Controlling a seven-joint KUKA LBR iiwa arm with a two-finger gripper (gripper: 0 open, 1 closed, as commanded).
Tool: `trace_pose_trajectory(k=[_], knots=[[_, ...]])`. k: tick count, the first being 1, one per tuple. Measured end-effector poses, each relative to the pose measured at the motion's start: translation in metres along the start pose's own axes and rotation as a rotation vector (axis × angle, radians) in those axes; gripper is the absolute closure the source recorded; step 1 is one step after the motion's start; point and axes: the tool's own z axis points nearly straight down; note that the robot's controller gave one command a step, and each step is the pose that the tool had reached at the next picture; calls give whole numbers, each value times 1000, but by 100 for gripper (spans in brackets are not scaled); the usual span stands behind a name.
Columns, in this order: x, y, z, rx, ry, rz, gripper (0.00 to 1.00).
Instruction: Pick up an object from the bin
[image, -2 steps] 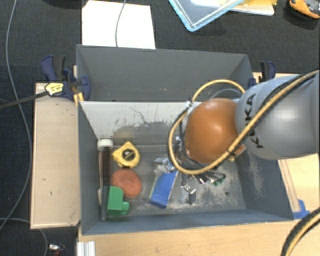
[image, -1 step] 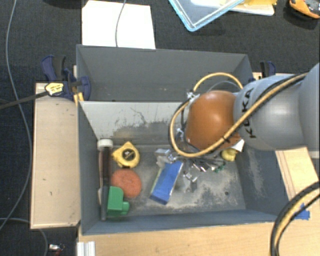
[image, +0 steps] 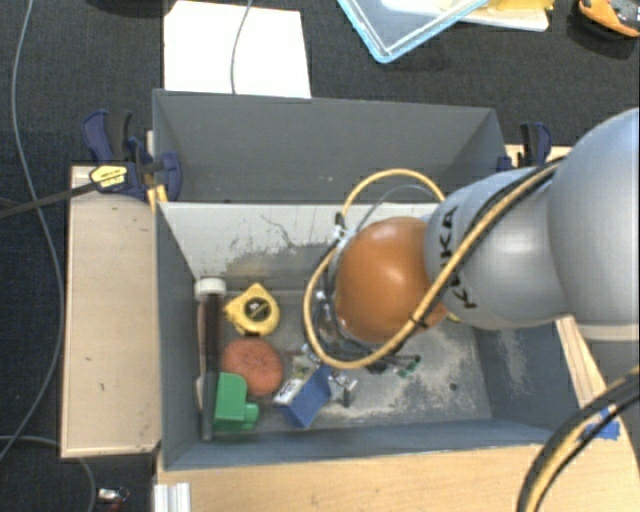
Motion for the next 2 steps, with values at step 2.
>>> trace_pose_trajectory(k=[2], knots=[[-17,-2,-76,-2,1,-8,100]])
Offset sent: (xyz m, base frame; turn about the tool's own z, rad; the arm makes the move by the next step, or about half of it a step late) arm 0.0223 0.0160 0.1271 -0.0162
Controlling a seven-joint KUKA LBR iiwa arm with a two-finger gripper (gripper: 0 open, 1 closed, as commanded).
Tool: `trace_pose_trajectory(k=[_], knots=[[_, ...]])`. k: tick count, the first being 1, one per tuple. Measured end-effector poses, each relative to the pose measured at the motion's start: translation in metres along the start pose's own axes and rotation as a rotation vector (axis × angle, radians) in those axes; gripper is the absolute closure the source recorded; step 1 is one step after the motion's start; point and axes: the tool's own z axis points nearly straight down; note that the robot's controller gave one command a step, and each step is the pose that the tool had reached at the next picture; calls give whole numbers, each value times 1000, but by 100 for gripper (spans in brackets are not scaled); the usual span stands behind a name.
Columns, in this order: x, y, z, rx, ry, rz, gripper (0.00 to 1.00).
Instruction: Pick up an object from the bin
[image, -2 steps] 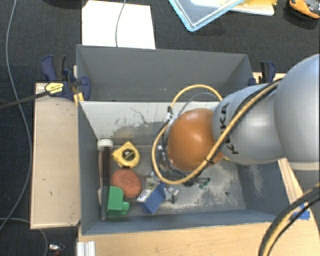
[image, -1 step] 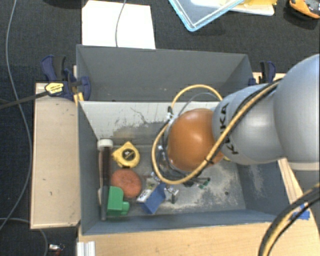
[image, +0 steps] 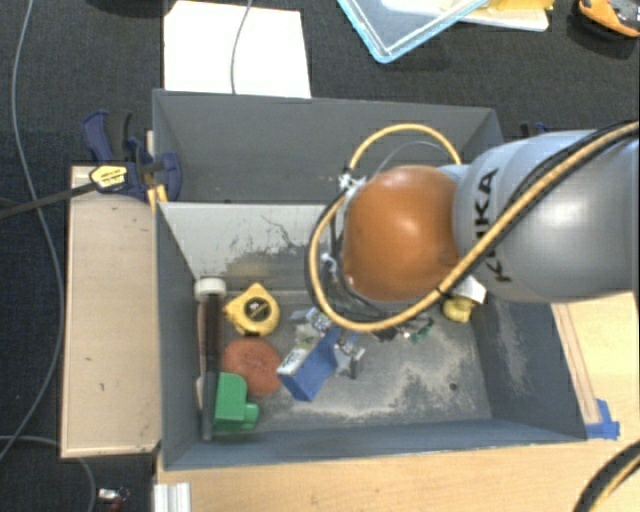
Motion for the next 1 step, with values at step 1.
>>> trace_pose_trajectory(k=[1], knots=[[27,1,-56,-2,4,0,100]])
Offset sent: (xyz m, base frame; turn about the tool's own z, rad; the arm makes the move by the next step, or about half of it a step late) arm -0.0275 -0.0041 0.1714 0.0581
